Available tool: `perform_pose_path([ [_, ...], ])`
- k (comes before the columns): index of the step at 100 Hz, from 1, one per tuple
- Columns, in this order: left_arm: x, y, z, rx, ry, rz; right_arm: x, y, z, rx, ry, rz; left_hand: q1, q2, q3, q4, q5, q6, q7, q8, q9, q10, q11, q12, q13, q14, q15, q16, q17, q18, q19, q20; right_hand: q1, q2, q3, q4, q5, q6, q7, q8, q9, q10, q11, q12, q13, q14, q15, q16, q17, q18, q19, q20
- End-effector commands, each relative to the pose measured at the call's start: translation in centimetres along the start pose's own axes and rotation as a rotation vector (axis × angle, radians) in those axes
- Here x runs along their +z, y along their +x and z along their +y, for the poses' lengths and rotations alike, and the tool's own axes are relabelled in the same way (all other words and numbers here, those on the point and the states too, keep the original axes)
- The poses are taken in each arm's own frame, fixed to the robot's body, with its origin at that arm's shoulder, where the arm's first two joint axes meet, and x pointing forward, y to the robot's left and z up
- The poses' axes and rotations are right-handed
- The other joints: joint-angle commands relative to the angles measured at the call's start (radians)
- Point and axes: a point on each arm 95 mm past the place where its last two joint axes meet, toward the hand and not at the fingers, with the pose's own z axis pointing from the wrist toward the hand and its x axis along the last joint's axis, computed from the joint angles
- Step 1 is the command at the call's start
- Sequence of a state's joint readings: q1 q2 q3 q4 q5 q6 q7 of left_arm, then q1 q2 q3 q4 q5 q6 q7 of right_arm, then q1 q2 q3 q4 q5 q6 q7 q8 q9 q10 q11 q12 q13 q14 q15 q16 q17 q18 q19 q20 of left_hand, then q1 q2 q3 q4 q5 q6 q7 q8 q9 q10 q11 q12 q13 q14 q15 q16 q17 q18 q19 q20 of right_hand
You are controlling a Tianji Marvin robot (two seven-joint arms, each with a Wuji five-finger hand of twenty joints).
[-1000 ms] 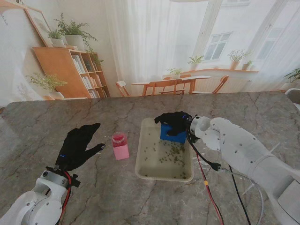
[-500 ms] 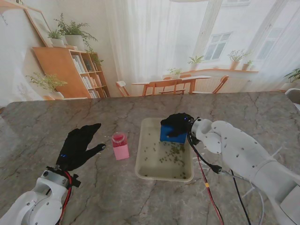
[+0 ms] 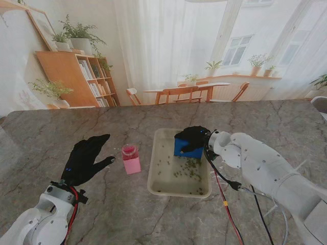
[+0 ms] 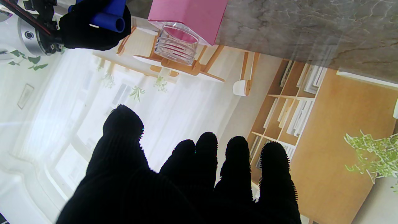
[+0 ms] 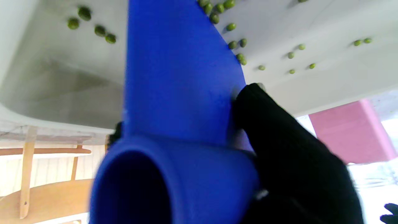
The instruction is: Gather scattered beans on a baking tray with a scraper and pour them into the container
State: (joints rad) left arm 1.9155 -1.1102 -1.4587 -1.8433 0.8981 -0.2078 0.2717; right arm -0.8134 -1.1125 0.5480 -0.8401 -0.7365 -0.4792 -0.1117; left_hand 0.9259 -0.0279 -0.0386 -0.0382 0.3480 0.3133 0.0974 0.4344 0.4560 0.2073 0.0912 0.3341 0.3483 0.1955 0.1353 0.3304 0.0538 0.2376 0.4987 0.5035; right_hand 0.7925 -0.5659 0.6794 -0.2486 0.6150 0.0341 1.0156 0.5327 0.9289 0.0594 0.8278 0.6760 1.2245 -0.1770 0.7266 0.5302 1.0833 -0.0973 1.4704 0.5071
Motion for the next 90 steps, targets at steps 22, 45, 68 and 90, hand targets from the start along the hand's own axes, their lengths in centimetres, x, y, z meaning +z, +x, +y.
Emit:
perform_pose_path([
  [22,-0.2,0.2,0.1,-0.006,0.002,-0.001,-0.4,1.2,-2.5,0.073,0.07,0.028,0.026,0.04,-0.001,0.005,0.021,-0.007,0.003,0.009,0.012,-0.025,-0.003,0.02,0.029,-0.01,0.014,0.012,-0.003,0.007,0.007,-0.017,0.081,0.043,0.054,0.024,0.046,-0.056,0.015,-0.016,0.028,0.003,0.031,0.009,0.113,-0.111,0.217,0.068,0.051,-0.148,0.11,0.075],
  [45,-0.3,0.2,0.1,-0.007,0.007,-0.001,-1.0,2.3,-3.7,0.113,0.079,0.051,0.026,0.041,-0.001,0.005,0.019,-0.006,0.002,0.008,0.011,-0.025,-0.003,0.02,0.028,-0.01,0.014,0.012,-0.004,0.007,0.006,-0.017,0.083,0.04,0.059,0.023,0.049,-0.053,0.014,-0.014,0.03,0.004,0.03,0.013,0.112,-0.11,0.223,0.069,0.051,-0.145,0.112,0.081],
  [68,-0.4,0.2,0.0,-0.006,0.011,-0.001,-1.8,3.3,-4.6,0.138,0.102,0.083,0.025,0.039,-0.001,0.005,0.02,-0.006,0.002,0.008,0.012,-0.025,-0.003,0.02,0.028,-0.01,0.013,0.012,-0.004,0.007,0.006,-0.016,0.083,0.037,0.062,0.022,0.052,-0.052,0.011,-0.012,0.031,0.005,0.027,0.017,0.111,-0.108,0.222,0.067,0.05,-0.137,0.107,0.083],
  [90,-0.4,0.2,0.0,-0.006,0.011,-0.001,-2.4,4.1,-5.0,0.184,0.141,0.106,0.026,0.04,0.0,0.005,0.019,-0.006,0.002,0.008,0.011,-0.025,-0.003,0.019,0.028,-0.011,0.013,0.013,-0.005,0.008,0.005,-0.016,0.084,0.035,0.063,0.022,0.053,-0.054,0.008,-0.012,0.031,0.007,0.025,0.019,0.11,-0.106,0.22,0.066,0.05,-0.133,0.104,0.083],
])
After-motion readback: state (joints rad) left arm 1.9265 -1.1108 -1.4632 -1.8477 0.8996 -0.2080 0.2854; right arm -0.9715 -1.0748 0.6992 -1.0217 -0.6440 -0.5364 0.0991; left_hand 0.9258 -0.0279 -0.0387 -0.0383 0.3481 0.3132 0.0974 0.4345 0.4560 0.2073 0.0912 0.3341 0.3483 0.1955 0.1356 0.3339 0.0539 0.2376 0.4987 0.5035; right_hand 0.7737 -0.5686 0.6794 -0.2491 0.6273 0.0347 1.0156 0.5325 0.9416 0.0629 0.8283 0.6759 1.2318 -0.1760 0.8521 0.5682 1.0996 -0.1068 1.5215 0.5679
